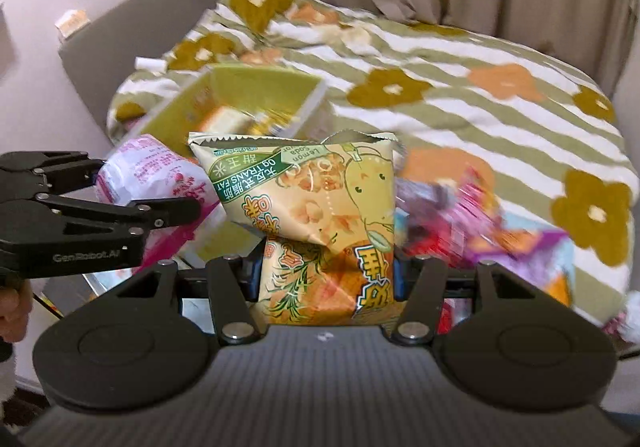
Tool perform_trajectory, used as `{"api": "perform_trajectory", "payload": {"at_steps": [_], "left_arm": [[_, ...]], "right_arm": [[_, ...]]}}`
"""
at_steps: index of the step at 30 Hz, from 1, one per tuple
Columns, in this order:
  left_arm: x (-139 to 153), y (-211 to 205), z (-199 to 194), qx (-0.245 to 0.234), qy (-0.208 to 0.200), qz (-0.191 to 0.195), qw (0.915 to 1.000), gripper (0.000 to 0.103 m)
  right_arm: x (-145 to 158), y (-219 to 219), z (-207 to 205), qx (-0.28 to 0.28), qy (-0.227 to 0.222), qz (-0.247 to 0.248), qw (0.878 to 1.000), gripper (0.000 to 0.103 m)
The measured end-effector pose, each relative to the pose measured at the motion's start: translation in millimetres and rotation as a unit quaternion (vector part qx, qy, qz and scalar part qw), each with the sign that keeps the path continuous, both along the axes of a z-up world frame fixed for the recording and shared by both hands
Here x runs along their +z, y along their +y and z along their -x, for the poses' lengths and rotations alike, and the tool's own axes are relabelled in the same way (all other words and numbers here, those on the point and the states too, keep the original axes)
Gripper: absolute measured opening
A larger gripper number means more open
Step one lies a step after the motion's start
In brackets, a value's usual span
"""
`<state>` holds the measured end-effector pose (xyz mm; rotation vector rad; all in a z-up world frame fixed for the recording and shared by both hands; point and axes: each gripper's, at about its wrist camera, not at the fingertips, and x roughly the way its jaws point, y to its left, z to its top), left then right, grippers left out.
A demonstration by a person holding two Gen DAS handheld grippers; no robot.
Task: Organize snacks
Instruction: 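Drop the pink bag from the left tool while the right tool drops a yellow bag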
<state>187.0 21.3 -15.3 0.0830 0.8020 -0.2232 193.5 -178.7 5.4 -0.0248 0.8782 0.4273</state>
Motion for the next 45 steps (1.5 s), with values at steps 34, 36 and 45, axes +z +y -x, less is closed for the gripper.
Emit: {"api": "perform_trajectory", "payload": {"at_steps": [34, 36, 45], "left_arm": [[-47.3, 142.4, -63.8, -0.055, 0.050, -0.022, 0.9970, 0.103], [-47.6, 146.3, -64.7, -0.053, 0.049, -0.022, 0.9972, 0.103], [-59.7, 161.4, -74.0, -0.042, 0.066, -0.021, 0.9967, 0.103]], "right_arm": [[-30.0, 163.2, -88.1, -0.110, 0.063, -0.002, 0.992, 0.070], [-31.5, 170.3, -94.7, -0.105, 0.066, -0.003, 0.992, 0.071], [-49.8, 199.9, -123.2, -0.092, 0.083, -0.030, 0.992, 0.103]]}}
